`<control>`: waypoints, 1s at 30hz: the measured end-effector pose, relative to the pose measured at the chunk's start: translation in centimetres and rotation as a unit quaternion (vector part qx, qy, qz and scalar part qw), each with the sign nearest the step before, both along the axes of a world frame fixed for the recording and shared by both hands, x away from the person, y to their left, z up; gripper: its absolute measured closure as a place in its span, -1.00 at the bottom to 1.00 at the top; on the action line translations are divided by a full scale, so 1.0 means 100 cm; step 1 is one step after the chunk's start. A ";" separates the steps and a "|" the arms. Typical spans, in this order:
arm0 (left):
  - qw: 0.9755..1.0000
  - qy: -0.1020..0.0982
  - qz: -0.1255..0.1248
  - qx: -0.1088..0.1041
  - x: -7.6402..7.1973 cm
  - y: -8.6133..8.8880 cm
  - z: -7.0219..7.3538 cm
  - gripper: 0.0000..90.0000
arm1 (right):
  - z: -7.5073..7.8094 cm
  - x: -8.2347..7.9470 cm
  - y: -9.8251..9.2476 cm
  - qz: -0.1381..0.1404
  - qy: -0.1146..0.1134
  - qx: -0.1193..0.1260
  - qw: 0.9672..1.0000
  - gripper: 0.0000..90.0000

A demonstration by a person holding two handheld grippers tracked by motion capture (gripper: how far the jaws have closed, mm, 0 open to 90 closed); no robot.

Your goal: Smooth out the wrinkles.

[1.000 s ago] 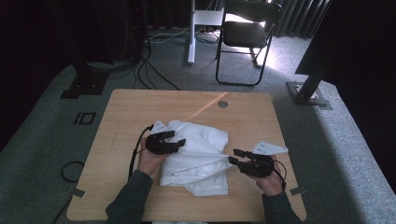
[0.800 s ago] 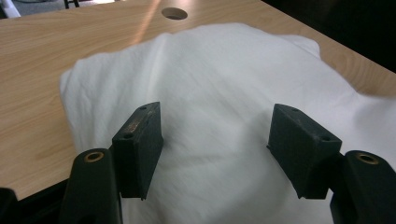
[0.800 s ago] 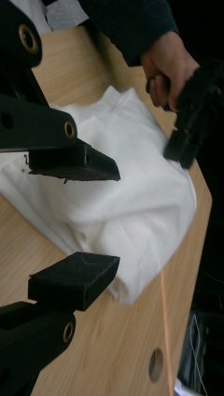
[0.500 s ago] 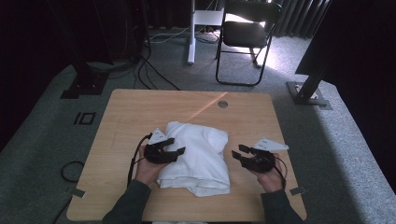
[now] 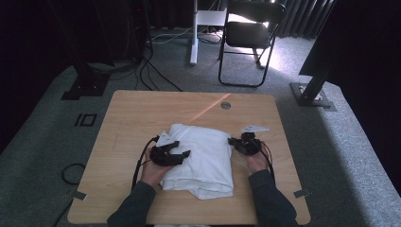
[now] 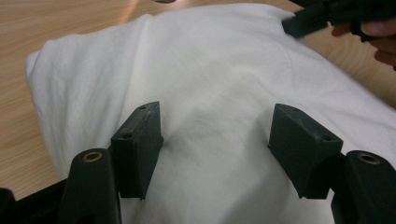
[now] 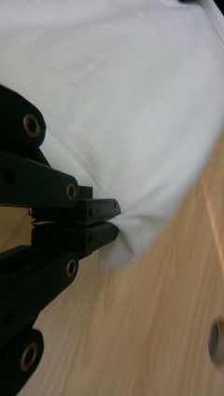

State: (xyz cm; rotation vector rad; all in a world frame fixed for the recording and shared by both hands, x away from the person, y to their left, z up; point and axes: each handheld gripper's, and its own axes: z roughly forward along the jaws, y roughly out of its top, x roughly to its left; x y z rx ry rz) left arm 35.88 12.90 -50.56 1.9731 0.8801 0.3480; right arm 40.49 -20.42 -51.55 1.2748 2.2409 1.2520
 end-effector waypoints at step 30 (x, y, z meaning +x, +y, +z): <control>1.000 0.016 -0.023 0.012 -0.054 -0.003 -0.025 -0.16 | -0.028 -0.068 0.081 0.120 -0.019 -0.132 0.984 -0.06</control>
